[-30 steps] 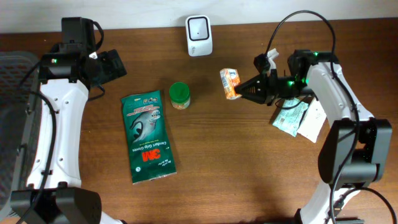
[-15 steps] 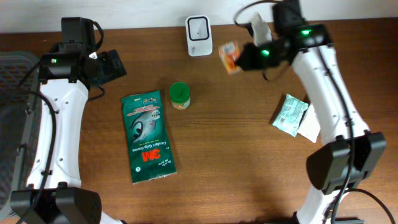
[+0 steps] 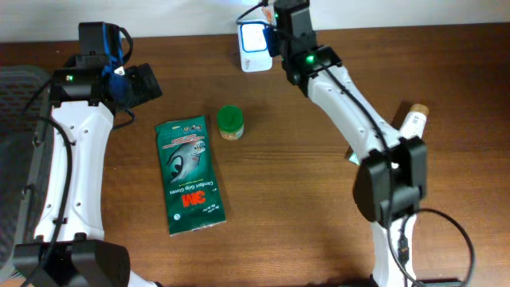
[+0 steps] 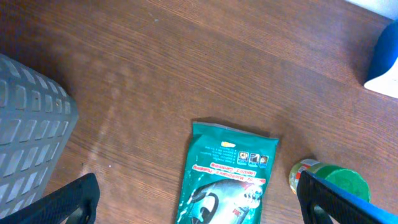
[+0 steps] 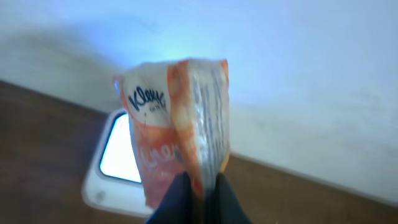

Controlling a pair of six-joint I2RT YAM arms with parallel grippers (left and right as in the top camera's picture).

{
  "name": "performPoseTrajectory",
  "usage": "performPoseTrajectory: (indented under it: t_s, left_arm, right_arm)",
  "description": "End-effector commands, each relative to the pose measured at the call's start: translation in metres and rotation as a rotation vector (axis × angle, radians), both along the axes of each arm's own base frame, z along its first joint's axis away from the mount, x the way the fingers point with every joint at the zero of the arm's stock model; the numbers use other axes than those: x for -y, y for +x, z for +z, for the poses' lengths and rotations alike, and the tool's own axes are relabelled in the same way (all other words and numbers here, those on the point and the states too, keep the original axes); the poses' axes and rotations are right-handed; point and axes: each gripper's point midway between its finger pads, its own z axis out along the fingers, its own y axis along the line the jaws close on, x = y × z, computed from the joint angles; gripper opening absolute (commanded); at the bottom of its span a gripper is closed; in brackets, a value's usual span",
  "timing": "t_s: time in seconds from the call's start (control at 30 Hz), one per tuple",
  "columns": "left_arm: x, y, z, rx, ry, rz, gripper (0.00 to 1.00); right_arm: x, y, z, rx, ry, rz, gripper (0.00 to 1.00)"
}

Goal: Scan the item barcode
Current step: 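Hold the Kleenex pack in front of the scanner window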

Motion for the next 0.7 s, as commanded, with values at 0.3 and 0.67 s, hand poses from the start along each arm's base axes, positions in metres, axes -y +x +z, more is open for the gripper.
performPoseTrajectory:
  t_s: [0.3,0.67]
  left_arm:
    - [-0.001,0.001,0.005,0.013,0.006,-0.012,0.99]
    - [-0.001,0.001,0.005,0.013,0.006,-0.012,0.99]
  right_arm:
    - [-0.007,0.037,-0.080,0.040,-0.302,0.096,0.04]
    - [-0.012,0.036,-0.079,0.042,-0.300,0.102,0.04]
